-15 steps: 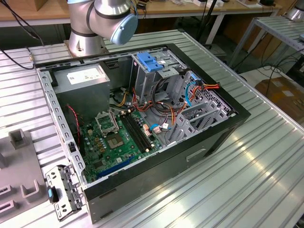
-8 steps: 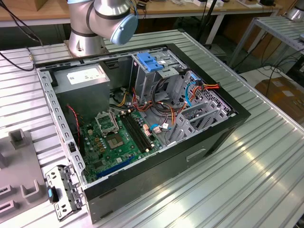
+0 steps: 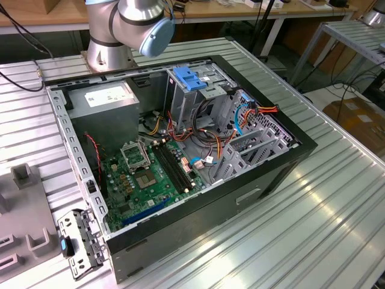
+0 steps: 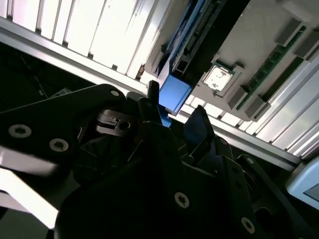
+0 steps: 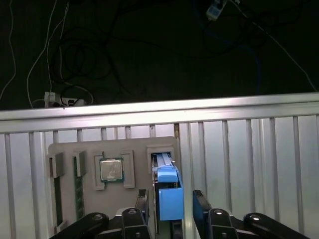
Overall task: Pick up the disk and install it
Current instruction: 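Pick up the disk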
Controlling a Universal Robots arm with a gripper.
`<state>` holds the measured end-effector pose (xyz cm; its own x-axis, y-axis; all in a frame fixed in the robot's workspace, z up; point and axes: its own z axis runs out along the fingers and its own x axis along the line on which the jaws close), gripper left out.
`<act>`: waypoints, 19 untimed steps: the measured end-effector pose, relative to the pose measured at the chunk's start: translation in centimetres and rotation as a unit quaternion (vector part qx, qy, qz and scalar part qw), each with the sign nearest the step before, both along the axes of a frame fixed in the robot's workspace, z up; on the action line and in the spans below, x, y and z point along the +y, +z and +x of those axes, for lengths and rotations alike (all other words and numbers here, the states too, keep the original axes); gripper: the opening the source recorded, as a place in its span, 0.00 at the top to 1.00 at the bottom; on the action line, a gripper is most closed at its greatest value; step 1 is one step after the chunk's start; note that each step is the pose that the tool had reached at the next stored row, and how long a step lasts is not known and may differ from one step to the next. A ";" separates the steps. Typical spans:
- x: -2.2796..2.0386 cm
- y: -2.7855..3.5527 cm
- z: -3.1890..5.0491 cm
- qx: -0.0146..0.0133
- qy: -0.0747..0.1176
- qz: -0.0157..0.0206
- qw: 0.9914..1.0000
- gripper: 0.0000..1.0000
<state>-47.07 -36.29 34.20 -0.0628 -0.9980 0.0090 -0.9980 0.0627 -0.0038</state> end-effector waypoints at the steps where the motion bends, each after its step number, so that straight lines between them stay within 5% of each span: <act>1: 0.09 -0.23 0.00 0.000 0.000 0.000 1.000 0.52; 19: -0.24 -3.18 -0.04 0.000 0.013 0.000 1.000 0.52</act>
<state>-47.11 -36.53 31.02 -0.0372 -0.9993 0.0082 -0.9993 0.0372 -0.0044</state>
